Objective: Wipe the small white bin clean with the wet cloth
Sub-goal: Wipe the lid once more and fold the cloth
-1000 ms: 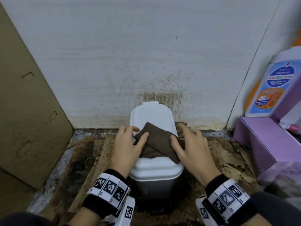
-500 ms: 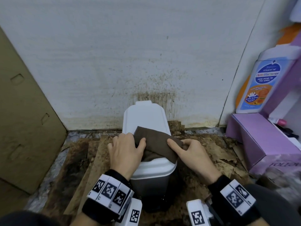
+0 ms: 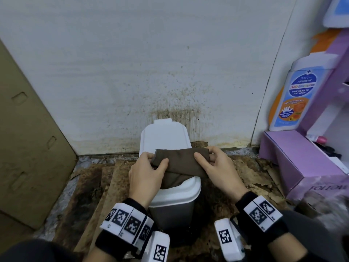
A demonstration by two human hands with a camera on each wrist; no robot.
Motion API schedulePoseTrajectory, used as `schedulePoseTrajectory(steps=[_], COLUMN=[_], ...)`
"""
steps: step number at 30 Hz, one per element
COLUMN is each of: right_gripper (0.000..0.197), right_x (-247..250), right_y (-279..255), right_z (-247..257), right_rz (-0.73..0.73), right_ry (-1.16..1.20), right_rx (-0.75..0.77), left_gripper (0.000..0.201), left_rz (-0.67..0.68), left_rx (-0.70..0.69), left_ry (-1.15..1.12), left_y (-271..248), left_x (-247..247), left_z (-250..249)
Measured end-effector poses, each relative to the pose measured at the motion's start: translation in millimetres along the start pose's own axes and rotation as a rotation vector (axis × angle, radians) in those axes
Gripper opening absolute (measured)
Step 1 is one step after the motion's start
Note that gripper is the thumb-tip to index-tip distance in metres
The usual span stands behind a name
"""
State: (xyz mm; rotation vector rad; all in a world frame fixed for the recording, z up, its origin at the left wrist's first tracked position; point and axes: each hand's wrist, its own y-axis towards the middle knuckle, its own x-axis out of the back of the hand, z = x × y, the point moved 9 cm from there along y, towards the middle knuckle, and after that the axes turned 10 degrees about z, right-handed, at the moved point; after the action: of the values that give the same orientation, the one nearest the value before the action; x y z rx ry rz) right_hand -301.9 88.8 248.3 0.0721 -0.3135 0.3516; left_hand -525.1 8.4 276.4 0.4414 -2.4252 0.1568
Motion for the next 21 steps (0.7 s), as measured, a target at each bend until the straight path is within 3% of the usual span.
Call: schedulePoseTrajectory(steps=[4, 6, 10, 11, 15, 21], right_gripper=[0.026, 0.030, 0.072, 0.075, 0.045, 0.031], right_x=[0, 1, 3, 3, 6, 32], right_y=[1, 4, 6, 6, 5, -2], right_z=[-5, -14, -23, -23, -3, 33], right_rz=[0.015, 0.033, 0.042, 0.045, 0.025, 0.030], right_ry=[0.102, 0.107, -0.019, -0.047, -0.143, -0.256], right_rx=[-0.037, -0.062, -0.101, -0.105, -0.045, 0.068], left_gripper=[0.036, 0.032, 0.033, 0.036, 0.038, 0.030], left_rz=[0.015, 0.019, 0.012, 0.017, 0.043, 0.072], left_rx=[0.022, 0.027, 0.034, 0.030, 0.004, -0.101], left_ry=[-0.037, -0.016, 0.078, 0.112, 0.179, 0.065], left_y=[3, 6, 7, 6, 8, 11], left_x=[0, -2, -1, -1, -6, -22], left_z=[5, 6, 0, -4, -12, -31])
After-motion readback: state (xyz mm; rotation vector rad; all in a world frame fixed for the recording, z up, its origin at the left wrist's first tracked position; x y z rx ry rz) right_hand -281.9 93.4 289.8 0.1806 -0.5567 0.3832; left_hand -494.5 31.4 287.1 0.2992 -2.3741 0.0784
